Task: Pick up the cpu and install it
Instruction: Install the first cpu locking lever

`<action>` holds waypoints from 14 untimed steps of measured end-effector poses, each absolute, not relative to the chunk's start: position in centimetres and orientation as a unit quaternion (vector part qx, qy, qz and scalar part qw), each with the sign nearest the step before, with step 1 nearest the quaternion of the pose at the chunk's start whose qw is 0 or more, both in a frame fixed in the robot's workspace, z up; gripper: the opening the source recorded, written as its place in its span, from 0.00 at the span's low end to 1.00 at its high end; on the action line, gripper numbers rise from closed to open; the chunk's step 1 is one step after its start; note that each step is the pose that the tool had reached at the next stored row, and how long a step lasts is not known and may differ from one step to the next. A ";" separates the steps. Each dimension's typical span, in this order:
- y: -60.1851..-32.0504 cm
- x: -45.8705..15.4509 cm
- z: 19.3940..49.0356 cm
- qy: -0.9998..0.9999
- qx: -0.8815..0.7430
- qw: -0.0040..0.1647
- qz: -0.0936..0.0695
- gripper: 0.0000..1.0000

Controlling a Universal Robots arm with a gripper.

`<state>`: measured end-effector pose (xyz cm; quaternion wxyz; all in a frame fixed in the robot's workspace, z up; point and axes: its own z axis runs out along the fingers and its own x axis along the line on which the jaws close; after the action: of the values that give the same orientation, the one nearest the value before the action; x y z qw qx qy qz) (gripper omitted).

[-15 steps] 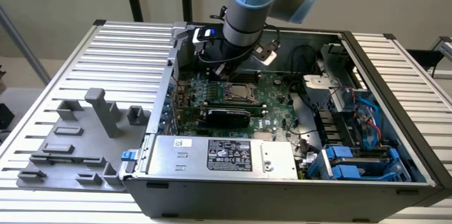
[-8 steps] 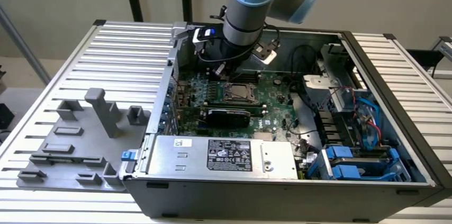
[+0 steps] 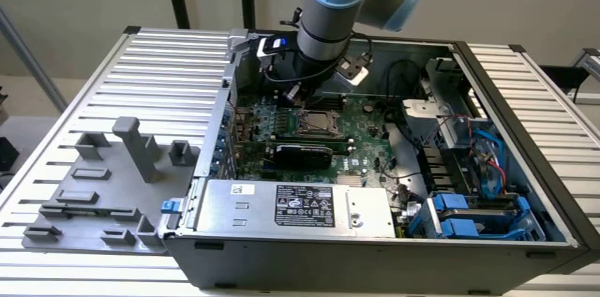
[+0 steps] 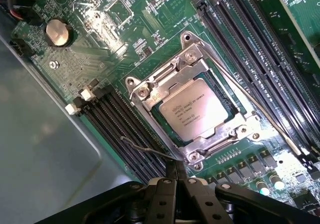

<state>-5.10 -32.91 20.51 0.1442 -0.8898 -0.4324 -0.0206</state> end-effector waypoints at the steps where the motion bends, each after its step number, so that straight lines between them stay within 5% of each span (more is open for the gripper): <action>1: -32.9 -5.0 20.5 -0.432 -0.890 0.144 -0.021 0.12; 14: -32.6 -4.9 20.4 -0.432 -0.890 0.144 -0.020 0.12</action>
<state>-4.87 -32.58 20.41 0.1439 -0.8899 -0.4325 -0.0205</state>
